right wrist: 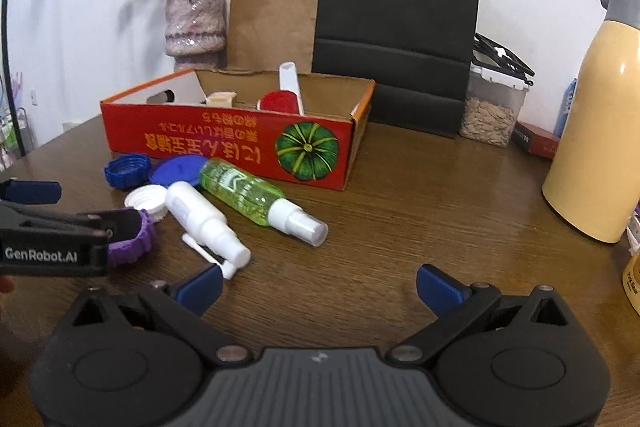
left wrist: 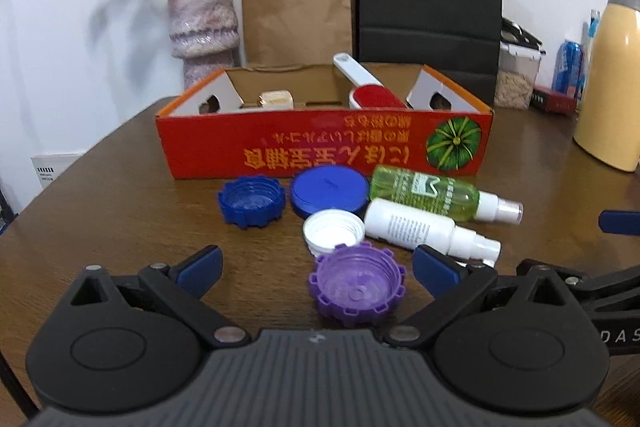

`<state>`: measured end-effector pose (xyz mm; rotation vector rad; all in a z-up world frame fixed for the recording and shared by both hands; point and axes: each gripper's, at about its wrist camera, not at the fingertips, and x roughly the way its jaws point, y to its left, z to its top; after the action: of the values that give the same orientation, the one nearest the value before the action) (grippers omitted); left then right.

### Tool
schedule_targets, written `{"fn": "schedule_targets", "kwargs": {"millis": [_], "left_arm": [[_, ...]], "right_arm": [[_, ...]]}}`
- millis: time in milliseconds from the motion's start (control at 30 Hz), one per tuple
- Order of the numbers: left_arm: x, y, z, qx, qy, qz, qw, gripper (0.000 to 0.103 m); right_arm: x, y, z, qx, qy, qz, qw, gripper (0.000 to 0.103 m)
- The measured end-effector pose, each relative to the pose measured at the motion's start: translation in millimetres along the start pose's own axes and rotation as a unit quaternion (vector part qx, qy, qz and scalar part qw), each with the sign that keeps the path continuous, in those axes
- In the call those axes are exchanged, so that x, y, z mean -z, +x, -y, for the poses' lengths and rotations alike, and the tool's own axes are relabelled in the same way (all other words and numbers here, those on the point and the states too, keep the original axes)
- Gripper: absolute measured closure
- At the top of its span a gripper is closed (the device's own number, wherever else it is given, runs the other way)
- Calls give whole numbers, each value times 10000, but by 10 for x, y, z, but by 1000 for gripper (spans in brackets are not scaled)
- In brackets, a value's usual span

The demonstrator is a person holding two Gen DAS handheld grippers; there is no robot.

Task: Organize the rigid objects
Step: 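Move both tools back toward the caps and bottles on the table, then grasp the purple cap with the left tool while the right tool grasps the white spray bottle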

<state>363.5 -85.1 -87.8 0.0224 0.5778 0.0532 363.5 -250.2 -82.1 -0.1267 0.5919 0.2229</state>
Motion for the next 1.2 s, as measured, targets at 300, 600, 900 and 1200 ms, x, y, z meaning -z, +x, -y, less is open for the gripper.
{"fn": "schedule_targets", "kwargs": {"millis": [300, 600, 900, 1200], "left_arm": [[18, 111, 82, 301, 23, -323, 9990, 49], [3, 57, 64, 419, 57, -178, 9989, 48], [-52, 9, -83, 299, -76, -26, 9995, 48], [-93, -11, -225, 256, -97, 85, 9996, 48]], "right_arm": [[6, 18, 13, 41, 25, -30, 10000, 0], [9, 19, -2, -23, -19, -26, 10000, 0], [5, 16, -24, -135, -45, 45, 9999, 0], [-27, 28, -189, -432, -254, 178, 9986, 7]]}}
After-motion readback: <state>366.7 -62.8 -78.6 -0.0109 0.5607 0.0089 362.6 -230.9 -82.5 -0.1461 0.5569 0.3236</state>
